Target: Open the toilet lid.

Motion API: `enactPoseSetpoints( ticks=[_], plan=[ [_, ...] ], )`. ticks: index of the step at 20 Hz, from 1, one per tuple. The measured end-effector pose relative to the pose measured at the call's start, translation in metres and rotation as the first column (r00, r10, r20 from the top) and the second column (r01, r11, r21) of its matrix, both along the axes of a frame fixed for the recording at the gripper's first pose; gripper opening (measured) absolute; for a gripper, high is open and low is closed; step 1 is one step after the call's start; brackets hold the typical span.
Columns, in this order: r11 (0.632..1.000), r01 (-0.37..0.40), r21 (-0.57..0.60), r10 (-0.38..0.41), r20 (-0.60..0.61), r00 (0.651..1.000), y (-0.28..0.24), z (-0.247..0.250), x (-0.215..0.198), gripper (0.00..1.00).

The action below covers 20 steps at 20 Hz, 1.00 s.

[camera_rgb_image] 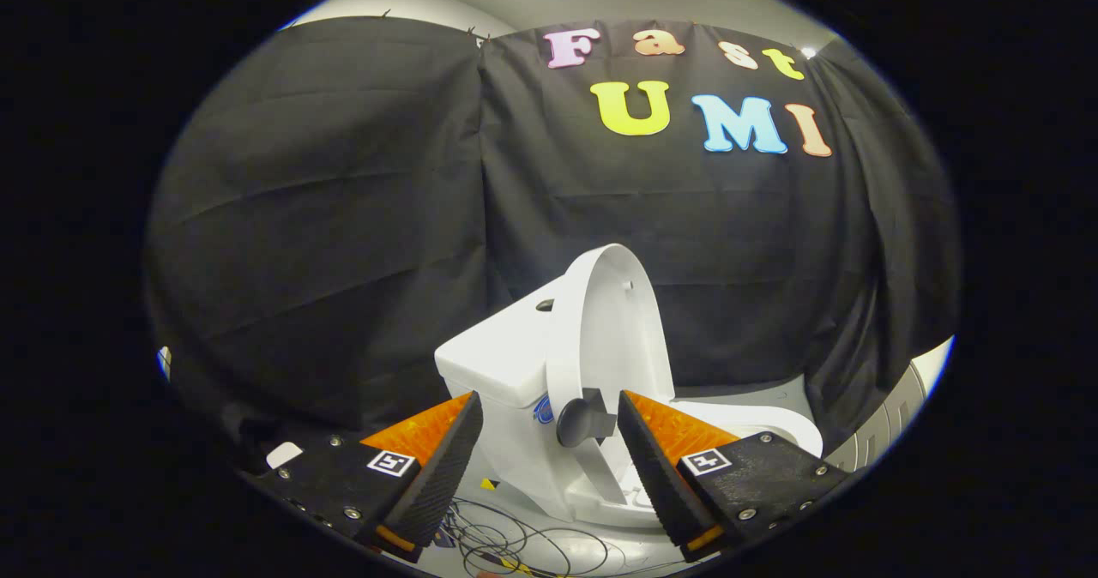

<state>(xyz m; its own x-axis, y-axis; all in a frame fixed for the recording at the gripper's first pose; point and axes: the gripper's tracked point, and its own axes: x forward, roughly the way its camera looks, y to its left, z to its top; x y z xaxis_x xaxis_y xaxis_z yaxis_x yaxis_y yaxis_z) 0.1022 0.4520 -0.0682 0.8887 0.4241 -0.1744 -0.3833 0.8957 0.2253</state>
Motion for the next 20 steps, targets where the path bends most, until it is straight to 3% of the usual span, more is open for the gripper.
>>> enactPoseSetpoints(
  ticks=[2, 5, 9, 15, 20],
  plan=[
    [0.996, -0.041, 0.079, 0.036, 0.061, 0.997, -0.017, 0.023, -0.015, 0.97],
    [0.995, -0.061, 0.080, 0.050, 0.139, 0.989, -0.064, 0.040, -0.029, 0.96],
    [0.999, 0.010, 0.045, -0.019, 0.205, 0.979, -0.143, 0.054, -0.031, 0.96],
    [0.987, 0.158, 0.023, -0.156, 0.337, 0.928, -0.250, 0.095, -0.029, 0.96],
    [0.978, 0.208, -0.026, -0.186, 0.354, 0.917, -0.312, 0.098, -0.032, 0.96]
  ],
)
